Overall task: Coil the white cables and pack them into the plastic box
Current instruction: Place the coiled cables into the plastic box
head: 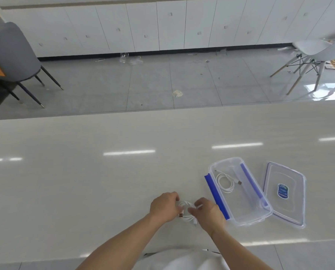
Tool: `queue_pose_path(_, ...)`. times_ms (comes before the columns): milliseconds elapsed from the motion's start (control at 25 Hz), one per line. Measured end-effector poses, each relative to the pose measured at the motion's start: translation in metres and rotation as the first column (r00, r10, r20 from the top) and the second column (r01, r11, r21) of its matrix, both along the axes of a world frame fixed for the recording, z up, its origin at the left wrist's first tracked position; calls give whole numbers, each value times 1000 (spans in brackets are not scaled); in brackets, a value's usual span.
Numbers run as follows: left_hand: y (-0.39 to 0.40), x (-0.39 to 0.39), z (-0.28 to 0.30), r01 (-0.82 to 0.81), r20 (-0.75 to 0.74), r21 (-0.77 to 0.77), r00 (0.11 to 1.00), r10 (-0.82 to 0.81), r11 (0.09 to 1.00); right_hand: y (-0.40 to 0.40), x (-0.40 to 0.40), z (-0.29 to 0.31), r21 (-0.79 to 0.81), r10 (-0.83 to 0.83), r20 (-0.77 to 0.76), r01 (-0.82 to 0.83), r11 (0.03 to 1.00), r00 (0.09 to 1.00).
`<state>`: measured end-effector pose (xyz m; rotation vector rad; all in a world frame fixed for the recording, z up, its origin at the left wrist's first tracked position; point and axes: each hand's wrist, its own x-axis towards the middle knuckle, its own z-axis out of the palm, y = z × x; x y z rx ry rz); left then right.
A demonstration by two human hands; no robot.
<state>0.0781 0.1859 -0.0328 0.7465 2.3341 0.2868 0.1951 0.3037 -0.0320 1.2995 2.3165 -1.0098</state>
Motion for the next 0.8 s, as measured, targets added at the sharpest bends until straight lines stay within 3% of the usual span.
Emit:
queue_pose_path(280, 5, 1, -7, -25, 7, 67, 1000, 24, 997, -6, -2, -10, -80, -57, -108, 48, 996, 992)
queue_pose_path(560, -1, -9, -8, -20, 148, 150, 989, -2, 989, -3, -4, -10, -184, -151, -236, 108, 977, 960)
queue_pose_path(680, -4, -17, -1, -149, 312, 208, 947, 78, 967, -2, -6, -3, -219, -202, -267, 144, 965, 942)
queue_pose_path(800, -3, -25, 13, -317, 544, 246, 827, 140, 916, 2, -6, 11, -233, -255, -310, 186, 954, 916)
